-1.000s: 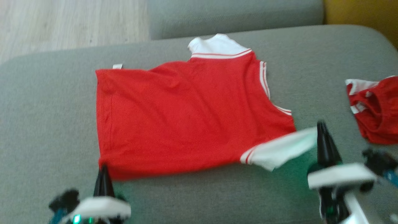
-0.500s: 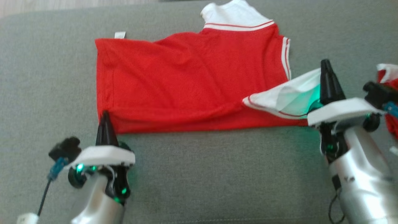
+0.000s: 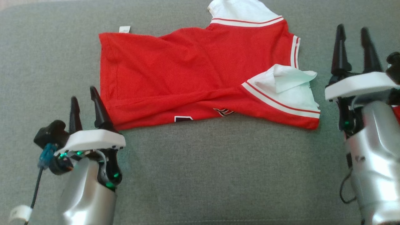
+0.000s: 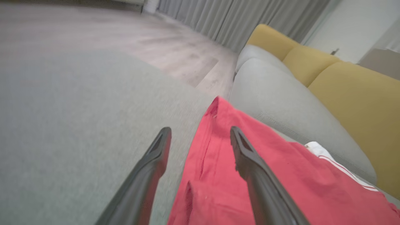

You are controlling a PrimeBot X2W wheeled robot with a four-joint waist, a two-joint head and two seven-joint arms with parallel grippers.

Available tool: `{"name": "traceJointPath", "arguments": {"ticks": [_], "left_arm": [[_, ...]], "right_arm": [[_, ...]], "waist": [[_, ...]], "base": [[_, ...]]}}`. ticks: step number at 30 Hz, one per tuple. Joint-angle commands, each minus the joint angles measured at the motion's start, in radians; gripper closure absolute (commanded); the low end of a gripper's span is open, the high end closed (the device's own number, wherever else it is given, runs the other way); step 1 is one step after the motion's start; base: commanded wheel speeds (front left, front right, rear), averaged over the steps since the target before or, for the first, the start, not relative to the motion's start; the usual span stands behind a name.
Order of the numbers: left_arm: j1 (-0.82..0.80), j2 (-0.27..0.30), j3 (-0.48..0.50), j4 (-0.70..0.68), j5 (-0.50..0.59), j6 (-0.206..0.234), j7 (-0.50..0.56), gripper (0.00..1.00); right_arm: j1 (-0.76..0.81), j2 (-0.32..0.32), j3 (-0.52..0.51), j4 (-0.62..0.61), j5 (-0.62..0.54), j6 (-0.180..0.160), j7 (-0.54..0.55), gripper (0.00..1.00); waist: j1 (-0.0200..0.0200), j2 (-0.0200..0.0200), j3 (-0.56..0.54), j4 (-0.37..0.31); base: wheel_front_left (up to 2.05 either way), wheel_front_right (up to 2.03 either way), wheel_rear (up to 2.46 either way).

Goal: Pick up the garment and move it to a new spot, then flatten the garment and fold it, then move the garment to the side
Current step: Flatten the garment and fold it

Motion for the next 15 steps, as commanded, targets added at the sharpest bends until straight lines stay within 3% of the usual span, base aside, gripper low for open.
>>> {"name": "traceJointPath", "arguments": {"ticks": [1, 8, 15], "left_arm": [[0.023, 0.017, 0.042, -0.064, 0.068, 0.01, -0.005, 0.0], [0.187, 0.017, 0.022, -0.132, 0.368, 0.039, -0.005, 0.0], [0.315, 0.017, 0.013, -0.129, 0.456, 0.04, -0.005, 0.0]], "right_arm": [[0.037, 0.013, 0.008, -0.068, -0.049, 0.003, -0.013, 0.0], [0.253, 0.061, -0.012, -0.213, -0.219, 0.003, -0.014, 0.0], [0.419, 0.083, 0.008, -0.216, -0.26, 0.003, -0.014, 0.0]], "waist": [[0.0, 0.0, -0.01, 0.001], [0.0, 0.0, -0.071, -0.008], [0.0, 0.0, -0.166, -0.021]], "base": [[0.0, 0.0, 0.0], [0.0, 0.0, 0.0], [0.0, 0.0, 0.0]]}}
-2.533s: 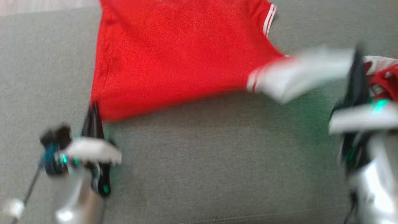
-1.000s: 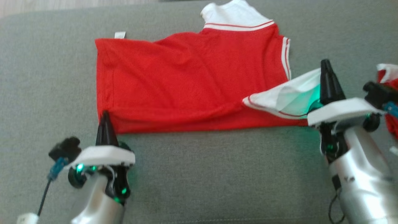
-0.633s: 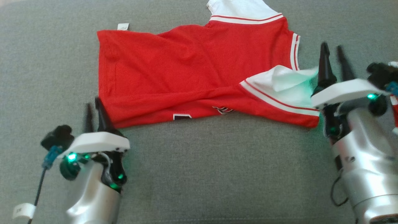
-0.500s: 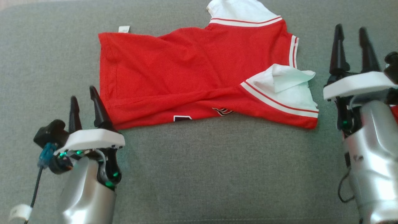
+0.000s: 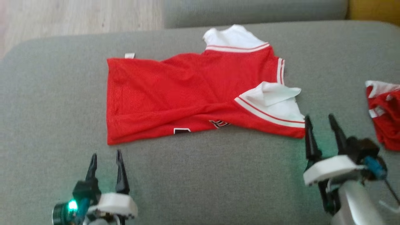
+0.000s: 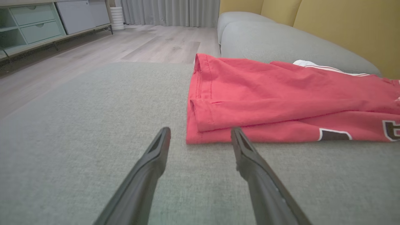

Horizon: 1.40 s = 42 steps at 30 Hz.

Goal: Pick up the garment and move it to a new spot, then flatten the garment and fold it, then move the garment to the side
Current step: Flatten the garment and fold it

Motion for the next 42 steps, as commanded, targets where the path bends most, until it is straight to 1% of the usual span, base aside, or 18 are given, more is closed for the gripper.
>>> {"name": "traceJointPath", "arguments": {"ticks": [1, 6, 10, 19, 26, 30, 33, 34, 35, 38, 42], "left_arm": [[0.009, 0.015, 0.034, -0.032, 0.005, 0.006, -0.005, 0.0], [0.074, 0.015, 0.043, -0.043, 0.001, 0.014, -0.005, 0.0], [0.101, 0.015, 0.036, -0.048, -0.005, 0.015, -0.005, 0.0], [0.062, 0.015, -0.005, -0.058, -0.01, 0.01, -0.005, 0.0], [0.018, 0.015, -0.045, -0.057, -0.017, 0.009, -0.005, 0.0], [-0.001, 0.015, -0.061, -0.056, -0.024, 0.01, -0.005, 0.0], [-0.012, 0.015, -0.065, -0.053, -0.029, 0.008, -0.005, 0.0], [-0.014, 0.015, -0.065, -0.054, -0.032, 0.007, -0.005, 0.0], [-0.016, 0.015, -0.065, -0.055, -0.037, 0.005, -0.005, 0.0], [-0.019, 0.015, -0.06, -0.057, -0.048, 0.002, -0.005, 0.0], [-0.026, 0.015, -0.058, -0.056, -0.065, -0.007, -0.005, 0.0]], "right_arm": [[0.003, 0.011, 0.031, -0.031, -0.008, 0.003, -0.006, 0.0], [0.06, 0.014, 0.042, -0.021, -0.002, 0.003, -0.006, 0.0], [0.079, 0.014, 0.056, -0.016, 0.024, 0.003, -0.006, 0.0], [0.005, 0.014, 0.051, 0.038, 0.077, 0.003, -0.006, 0.0], [-0.111, 0.014, 0.04, 0.176, 0.093, 0.003, -0.006, 0.0], [-0.164, 0.014, 0.032, 0.319, 0.098, 0.003, -0.006, 0.0], [-0.191, 0.014, 0.042, 0.396, 0.11, 0.003, -0.006, 0.0], [-0.195, 0.014, 0.052, 0.411, 0.12, 0.003, -0.006, 0.58], [-0.198, 0.014, 0.06, 0.419, 0.13, 0.003, -0.006, 1.0], [-0.2, 0.014, 0.057, 0.413, 0.137, 0.003, -0.006, 1.0], [-0.187, 0.014, 0.017, 0.368, 0.119, 0.003, -0.006, 1.0]], "waist": [[0.0002, -0.0001, -0.033, -0.009], [0.0002, -0.0001, -0.075, -0.023], [0.0002, -0.0001, -0.083, -0.027], [0.0002, -0.0001, -0.022, -0.015], [0.0002, -0.0001, 0.043, 0.016], [0.0002, -0.0001, 0.069, 0.033], [0.0002, -0.0001, 0.08, 0.041], [0.0002, -0.0001, 0.082, 0.042], [0.0002, -0.0001, 0.085, 0.042], [0.0002, -0.0001, 0.088, 0.037], [0.0002, -0.0001, 0.089, 0.022]], "base": [[0.0, 0.0, 0.0], [0.0, 0.0, 0.0], [0.0, 0.0, 0.0], [0.0, 0.0, 0.0], [0.0, 0.0, 0.0], [0.0, 0.0, 0.0], [0.0, 0.0, 0.0], [0.0, 0.0, 0.0], [0.0, 0.0, 0.0], [0.0, 0.0, 0.0], [0.0, 0.0, 0.0]]}}
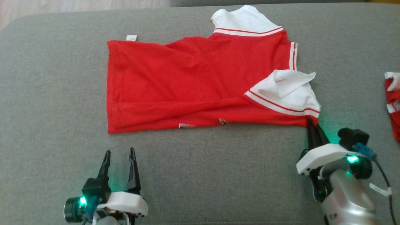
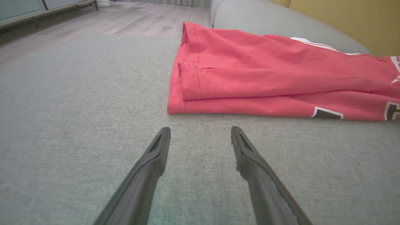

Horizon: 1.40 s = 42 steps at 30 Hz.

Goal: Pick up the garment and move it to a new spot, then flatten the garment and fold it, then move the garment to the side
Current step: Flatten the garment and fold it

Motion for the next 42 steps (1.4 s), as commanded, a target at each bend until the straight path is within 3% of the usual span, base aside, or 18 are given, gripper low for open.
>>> {"name": "traceJointPath", "arguments": {"ticks": [1, 8, 17, 34, 35, 37, 38, 39, 42], "left_arm": [[-0.039, 0.01, 0.032, -0.028, -0.014, -0.004, -0.005, 0.0], [-0.081, 0.01, 0.051, -0.004, -0.037, -0.049, -0.005, 0.0], [-0.166, 0.01, 0.134, 0.06, -0.014, -0.054, -0.005, 0.0], [-0.233, 0.01, 0.159, 0.2, 0.022, -0.047, -0.005, 0.0], [-0.237, 0.01, 0.156, 0.211, 0.019, -0.051, -0.005, 0.07], [-0.246, 0.01, 0.153, 0.231, 0.008, -0.058, -0.005, 0.71], [-0.251, 0.01, 0.15, 0.243, 0.006, -0.063, -0.005, 0.95], [-0.257, 0.01, 0.148, 0.254, 0.001, -0.068, -0.005, 1.0], [-0.273, 0.01, 0.146, 0.26, -0.016, -0.083, -0.005, 1.0]], "right_arm": [[0.007, -0.003, 0.004, -0.034, -0.011, 0.003, 0.001, 1.0], [0.02, -0.016, -0.016, -0.084, -0.028, 0.003, 0.001, 1.0], [0.006, -0.012, 0.014, -0.122, -0.023, 0.003, 0.001, 1.0], [-0.012, -0.011, 0.037, -0.158, -0.016, 0.003, 0.001, 1.0], [-0.013, -0.011, 0.037, -0.159, -0.016, 0.003, 0.001, 1.0], [-0.016, -0.011, 0.039, -0.162, -0.013, 0.003, 0.001, 1.0], [-0.017, -0.01, 0.04, -0.164, -0.011, 0.003, 0.001, 1.0], [-0.019, -0.01, 0.042, -0.165, -0.008, 0.003, 0.001, 1.0], [-0.027, -0.009, 0.048, -0.177, 0.016, 0.003, 0.001, 1.0]], "waist": [[-0.0001, -0.0001, -0.001, -0.008], [-0.0001, -0.0001, 0.012, -0.031], [-0.0001, -0.0001, 0.042, -0.042], [-0.0001, -0.0001, 0.079, -0.064], [-0.0001, -0.0001, 0.081, -0.064], [-0.0001, -0.0001, 0.085, -0.064], [-0.0001, -0.0001, 0.087, -0.063], [-0.0001, -0.0001, 0.089, -0.063], [-0.0001, -0.0001, 0.092, -0.062]], "base": [[0.0, 0.0, 0.0], [0.0, 0.0, 0.0], [0.0, 0.0, 0.0], [0.0, 0.0, 0.0], [0.0, 0.0, 0.0], [0.0, 0.0, 0.0], [0.0, 0.0, 0.0], [0.0, 0.0, 0.0], [0.0, 0.0, 0.0]]}}
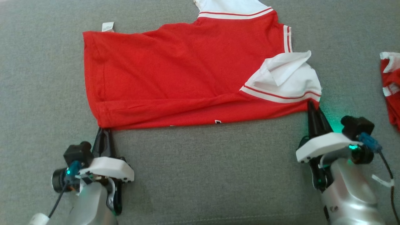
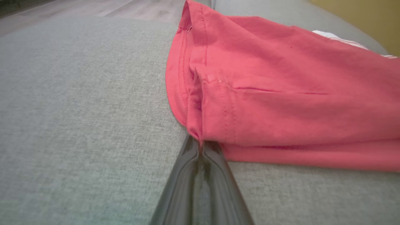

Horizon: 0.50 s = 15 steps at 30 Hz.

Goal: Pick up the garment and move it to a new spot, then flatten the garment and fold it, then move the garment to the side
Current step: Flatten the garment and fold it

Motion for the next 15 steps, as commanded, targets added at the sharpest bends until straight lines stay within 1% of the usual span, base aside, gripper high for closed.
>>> {"name": "traceJointPath", "arguments": {"ticks": [1, 4, 7, 9, 12, 15], "left_arm": [[-0.023, 0.014, 0.025, -0.014, -0.022, -0.012, 0.004, 1.0], [-0.039, 0.014, 0.043, -0.088, -0.045, -0.025, 0.004, 1.0], [-0.059, 0.014, 0.067, -0.173, -0.039, -0.035, 0.004, 1.0], [-0.073, 0.014, 0.091, -0.211, -0.035, -0.043, 0.004, 1.0], [-0.085, 0.014, 0.121, -0.226, -0.022, -0.052, 0.004, 1.0], [-0.065, 0.014, 0.137, -0.194, -0.01, -0.059, 0.004, 1.0]], "right_arm": [[-0.039, -0.004, 0.03, -0.041, 0.022, 0.003, -0.004, 1.0], [-0.06, -0.003, 0.031, -0.061, 0.069, 0.003, -0.004, 1.0], [-0.111, -0.01, 0.032, -0.072, 0.112, 0.003, -0.004, 1.0], [-0.15, -0.02, 0.038, -0.058, 0.141, 0.003, -0.003, 1.0], [-0.199, -0.04, 0.056, -0.025, 0.186, 0.003, 0.019, 1.0], [-0.206, -0.053, 0.079, 0.0, 0.225, 0.003, 0.037, 1.0]], "waist": [[0.0, -0.0001, 0.0, 0.002], [0.0, -0.0001, -0.009, 0.007], [0.0, -0.0001, -0.034, 0.016], [0.0, -0.0001, -0.058, 0.021], [0.0, -0.0001, -0.103, 0.029], [0.0, -0.0001, -0.156, 0.032]], "base": [[0.0, 0.0, 0.0], [0.0, 0.0, 0.0], [0.0, 0.0, 0.0], [0.0, 0.0, 0.0], [0.0, 0.0, 0.0], [0.0, 0.0, 0.0]]}}
